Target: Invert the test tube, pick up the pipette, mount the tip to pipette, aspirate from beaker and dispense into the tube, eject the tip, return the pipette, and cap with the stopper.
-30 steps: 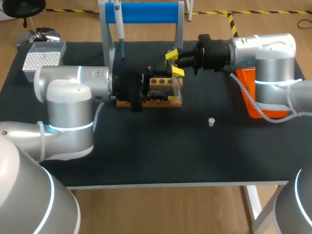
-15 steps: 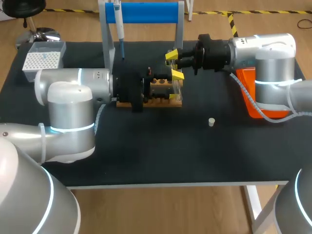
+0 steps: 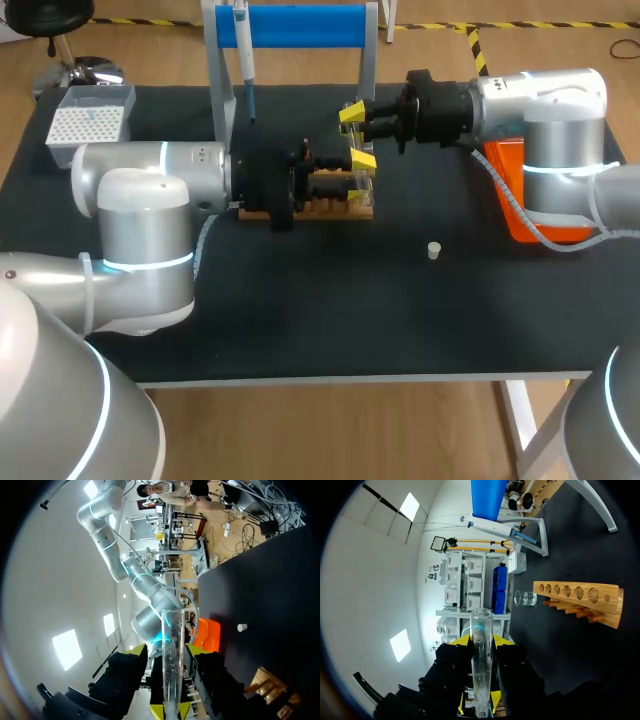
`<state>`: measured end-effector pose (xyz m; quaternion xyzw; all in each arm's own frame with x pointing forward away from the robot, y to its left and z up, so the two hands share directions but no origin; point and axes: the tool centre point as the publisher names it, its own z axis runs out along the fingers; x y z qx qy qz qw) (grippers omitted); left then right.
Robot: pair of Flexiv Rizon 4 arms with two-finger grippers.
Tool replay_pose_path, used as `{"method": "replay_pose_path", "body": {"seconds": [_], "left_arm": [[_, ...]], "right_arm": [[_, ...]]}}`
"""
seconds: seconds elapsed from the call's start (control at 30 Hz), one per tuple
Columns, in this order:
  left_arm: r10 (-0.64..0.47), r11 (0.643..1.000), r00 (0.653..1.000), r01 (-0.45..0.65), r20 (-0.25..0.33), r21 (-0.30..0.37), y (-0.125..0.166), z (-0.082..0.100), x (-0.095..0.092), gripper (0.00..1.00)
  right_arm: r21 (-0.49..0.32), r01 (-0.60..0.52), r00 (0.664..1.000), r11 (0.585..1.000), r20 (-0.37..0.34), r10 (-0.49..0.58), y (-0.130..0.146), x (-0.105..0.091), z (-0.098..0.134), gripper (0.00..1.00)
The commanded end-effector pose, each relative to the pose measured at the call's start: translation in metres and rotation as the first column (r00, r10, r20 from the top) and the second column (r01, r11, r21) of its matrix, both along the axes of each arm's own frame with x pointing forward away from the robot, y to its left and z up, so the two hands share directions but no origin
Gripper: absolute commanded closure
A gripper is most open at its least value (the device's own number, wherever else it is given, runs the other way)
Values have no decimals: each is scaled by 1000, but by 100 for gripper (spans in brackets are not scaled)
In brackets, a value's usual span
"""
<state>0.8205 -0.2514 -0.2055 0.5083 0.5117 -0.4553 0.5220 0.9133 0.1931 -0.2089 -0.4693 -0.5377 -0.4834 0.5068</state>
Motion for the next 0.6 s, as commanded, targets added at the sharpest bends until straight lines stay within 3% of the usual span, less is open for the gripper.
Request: {"method": "replay_pose_path", "body": {"seconds": [0.03,0.23,0.33,0.4,0.6], "left_arm": [[-2,1000,1000,2,1,-1,-1,-1,1,57],[-3,1000,1000,3,-3,-2,0,-2,1,64],[-1,1000,1000,1,-5,-2,0,-2,1,78],[2,1000,1000,-2,-7,-4,1,-3,1,100],[4,1000,1000,-4,-13,-9,2,-3,0,100]], "right_arm": [[-3,0,1000,1000,0,0,-1,0,1,100],[-3,0,1000,1000,0,0,-1,0,1,100],[-3,0,1000,1000,0,0,-1,0,1,100],[-3,0,1000,1000,0,0,-1,0,1,100],[-3,0,1000,1000,0,0,-1,0,1,100]]}}
